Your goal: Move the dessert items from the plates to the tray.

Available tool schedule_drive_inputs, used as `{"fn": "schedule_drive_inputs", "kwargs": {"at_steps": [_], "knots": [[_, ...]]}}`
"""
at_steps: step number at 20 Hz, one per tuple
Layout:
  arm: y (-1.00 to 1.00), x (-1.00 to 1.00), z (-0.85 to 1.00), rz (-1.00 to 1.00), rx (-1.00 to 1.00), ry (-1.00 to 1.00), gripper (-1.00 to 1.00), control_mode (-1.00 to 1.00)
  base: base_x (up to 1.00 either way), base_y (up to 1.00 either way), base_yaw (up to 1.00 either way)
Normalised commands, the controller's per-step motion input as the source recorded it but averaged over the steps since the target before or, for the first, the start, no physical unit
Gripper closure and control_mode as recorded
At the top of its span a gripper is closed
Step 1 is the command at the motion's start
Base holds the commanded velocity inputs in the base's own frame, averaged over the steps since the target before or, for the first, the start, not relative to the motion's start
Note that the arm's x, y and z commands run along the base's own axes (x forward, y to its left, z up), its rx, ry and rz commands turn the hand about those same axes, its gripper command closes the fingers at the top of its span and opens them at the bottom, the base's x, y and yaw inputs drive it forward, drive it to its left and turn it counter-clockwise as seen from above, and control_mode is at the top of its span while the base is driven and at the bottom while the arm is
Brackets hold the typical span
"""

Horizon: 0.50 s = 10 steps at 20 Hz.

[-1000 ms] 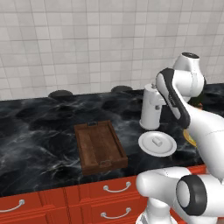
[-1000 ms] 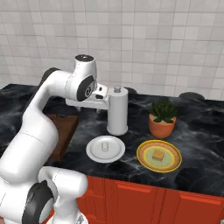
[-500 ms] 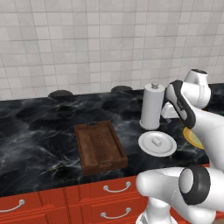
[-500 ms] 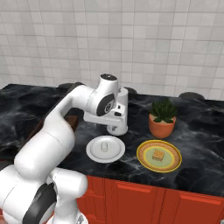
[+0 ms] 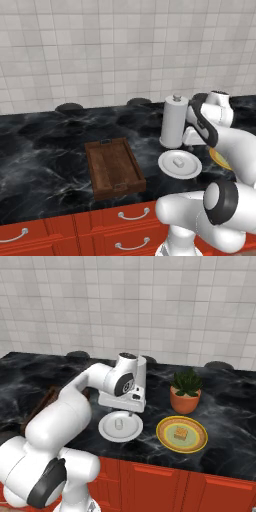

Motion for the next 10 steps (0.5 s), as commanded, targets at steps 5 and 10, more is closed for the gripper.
{"fn": "schedule_drive_inputs", "kwargs": {"at_steps": [5,10], "knots": [[0.07,0.0,-0.23,0.0,0.0,0.0,-1.0,-1.0,0.0,0.0,0.0],[0.34,0.08,-0.14,0.0,0.0,0.0,-1.0,-1.0,0.0,0.0,0.0]]}}
